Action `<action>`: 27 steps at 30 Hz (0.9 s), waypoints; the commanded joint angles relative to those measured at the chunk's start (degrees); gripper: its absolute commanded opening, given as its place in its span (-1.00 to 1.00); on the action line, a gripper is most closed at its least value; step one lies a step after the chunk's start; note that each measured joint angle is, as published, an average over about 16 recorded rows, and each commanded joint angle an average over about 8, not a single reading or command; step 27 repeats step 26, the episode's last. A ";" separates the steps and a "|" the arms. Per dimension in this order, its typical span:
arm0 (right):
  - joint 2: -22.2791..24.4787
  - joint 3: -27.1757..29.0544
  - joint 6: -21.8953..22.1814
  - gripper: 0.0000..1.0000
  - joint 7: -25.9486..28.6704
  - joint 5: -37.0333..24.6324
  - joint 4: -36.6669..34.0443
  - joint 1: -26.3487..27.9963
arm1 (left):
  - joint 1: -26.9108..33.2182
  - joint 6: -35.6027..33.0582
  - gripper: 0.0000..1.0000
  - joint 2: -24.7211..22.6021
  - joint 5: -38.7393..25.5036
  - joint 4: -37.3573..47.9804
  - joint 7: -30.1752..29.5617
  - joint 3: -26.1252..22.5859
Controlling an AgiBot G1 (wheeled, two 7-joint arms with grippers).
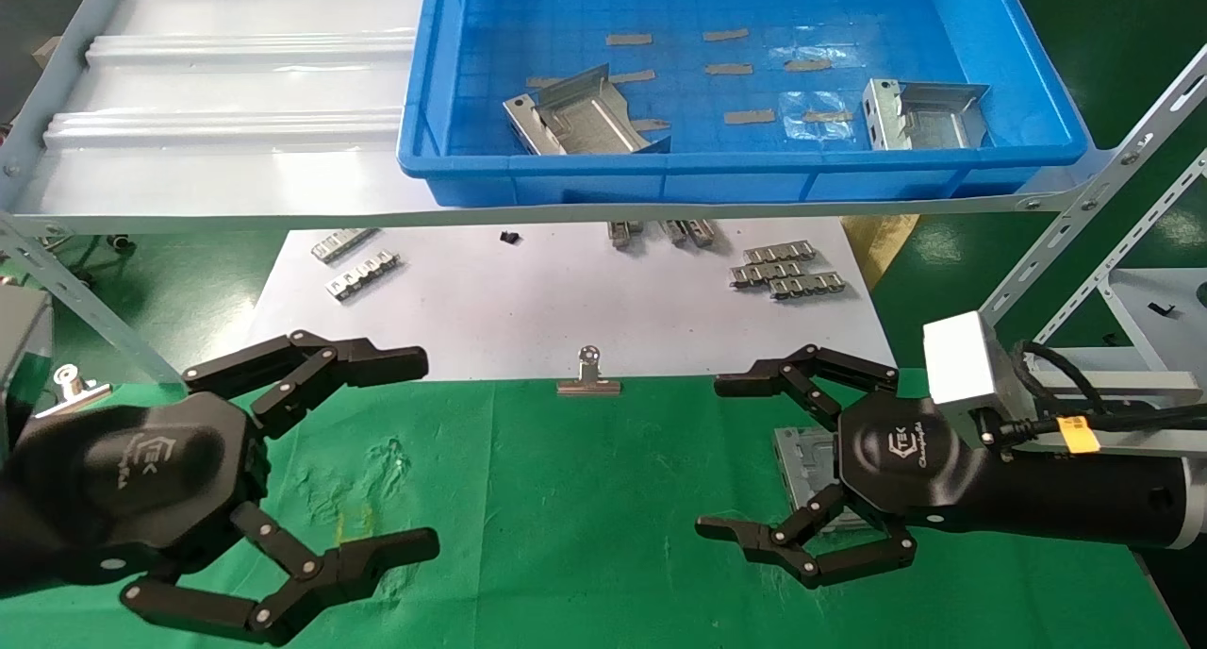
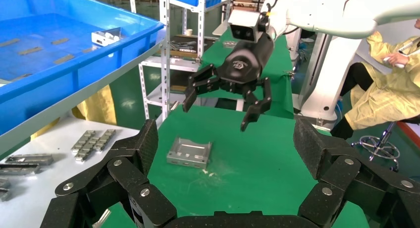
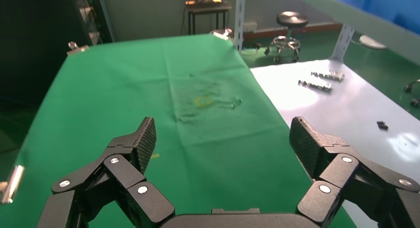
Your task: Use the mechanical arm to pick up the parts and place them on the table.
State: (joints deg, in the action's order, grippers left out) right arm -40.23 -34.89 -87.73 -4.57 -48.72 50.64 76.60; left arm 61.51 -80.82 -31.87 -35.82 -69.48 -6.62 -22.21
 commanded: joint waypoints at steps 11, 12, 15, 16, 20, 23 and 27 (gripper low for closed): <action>2.55 9.26 1.00 1.00 7.51 3.36 11.25 -7.38 | 0.00 0.00 1.00 0.00 0.00 0.00 0.00 0.00; 2.76 10.01 1.08 1.00 8.12 3.64 12.17 -7.98 | 0.00 0.00 1.00 0.00 0.00 0.00 0.00 0.00; 3.40 12.32 1.33 1.00 10.00 4.48 14.97 -9.82 | 0.00 0.00 1.00 0.00 0.00 0.00 0.00 0.00; 3.61 13.10 1.41 1.00 10.63 4.76 15.92 -10.44 | 0.00 0.00 1.00 0.00 0.00 0.00 0.00 0.00; 4.47 16.19 1.74 1.00 13.14 5.88 19.68 -12.90 | 0.00 0.00 1.00 0.00 0.00 0.00 0.00 0.00; 4.98 18.10 1.92 1.00 14.66 6.58 22.02 -14.42 | 0.00 0.00 1.00 0.00 0.00 0.00 0.00 0.00; 5.22 19.01 1.99 1.00 15.38 6.91 23.12 -15.14 | 0.00 0.01 1.00 0.00 0.00 0.01 0.00 0.00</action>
